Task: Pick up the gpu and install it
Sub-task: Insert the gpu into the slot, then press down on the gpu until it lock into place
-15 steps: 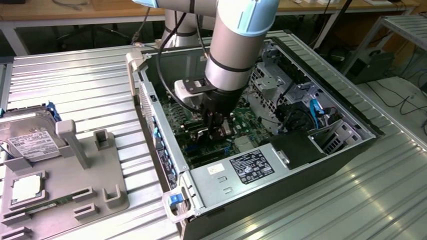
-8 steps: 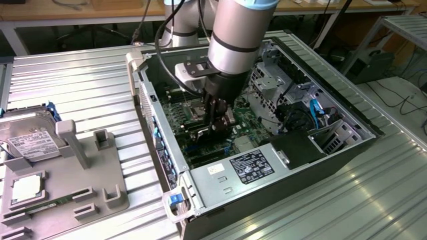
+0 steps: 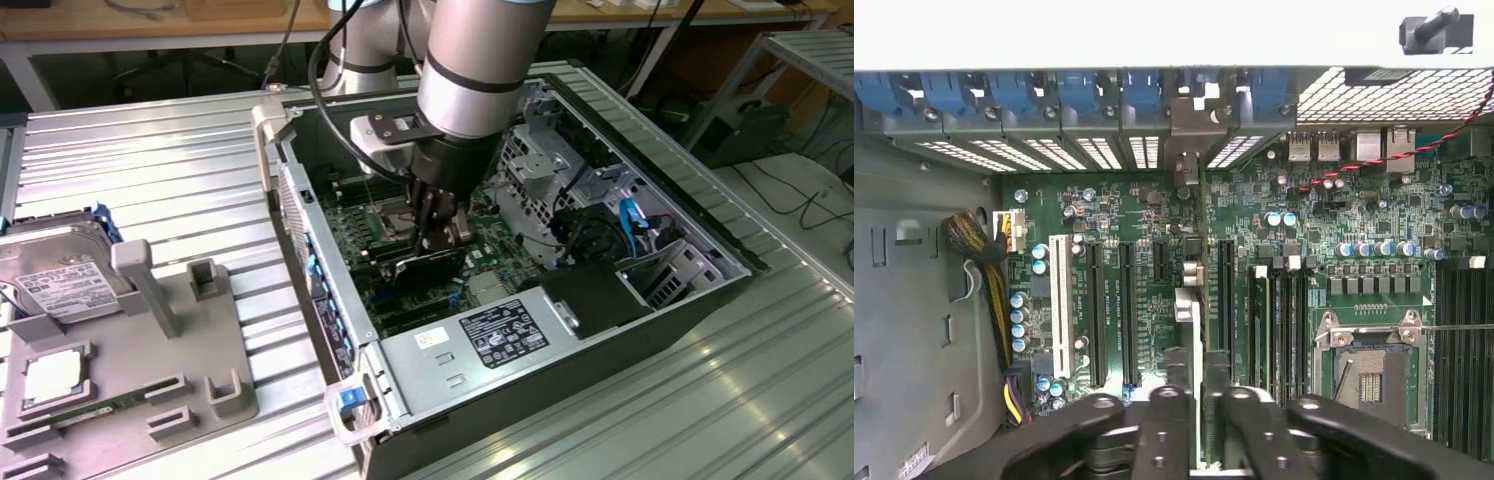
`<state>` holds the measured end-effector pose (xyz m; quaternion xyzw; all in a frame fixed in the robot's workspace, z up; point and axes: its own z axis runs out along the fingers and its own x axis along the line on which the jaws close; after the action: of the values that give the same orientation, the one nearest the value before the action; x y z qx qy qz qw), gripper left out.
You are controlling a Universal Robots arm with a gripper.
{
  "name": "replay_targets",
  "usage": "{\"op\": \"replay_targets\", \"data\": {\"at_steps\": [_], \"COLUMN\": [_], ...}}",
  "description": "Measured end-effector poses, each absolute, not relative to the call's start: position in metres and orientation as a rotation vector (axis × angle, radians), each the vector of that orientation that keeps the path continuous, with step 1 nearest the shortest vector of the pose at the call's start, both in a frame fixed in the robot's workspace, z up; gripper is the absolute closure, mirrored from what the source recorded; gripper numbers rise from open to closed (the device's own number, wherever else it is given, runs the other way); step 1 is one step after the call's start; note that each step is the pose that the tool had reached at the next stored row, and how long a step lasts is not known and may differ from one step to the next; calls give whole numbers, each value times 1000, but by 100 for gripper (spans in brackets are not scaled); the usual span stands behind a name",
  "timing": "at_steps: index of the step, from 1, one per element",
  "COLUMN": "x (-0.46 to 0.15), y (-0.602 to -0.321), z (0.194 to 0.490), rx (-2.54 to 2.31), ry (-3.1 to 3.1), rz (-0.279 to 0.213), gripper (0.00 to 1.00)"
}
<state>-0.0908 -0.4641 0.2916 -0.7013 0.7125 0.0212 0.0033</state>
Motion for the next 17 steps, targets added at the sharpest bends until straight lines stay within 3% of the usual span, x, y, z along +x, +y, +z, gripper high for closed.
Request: {"op": "replay_targets", "data": {"at_steps": [1,3,17], "x": [-91,-91,-100], "y": [-464,-464,-464], "z": [292,292,292], "rx": [-2199,-2199,-2199], "ry": [2234,2234,2234], "rz": [67,67,66], "gripper": [79,89,89]}}
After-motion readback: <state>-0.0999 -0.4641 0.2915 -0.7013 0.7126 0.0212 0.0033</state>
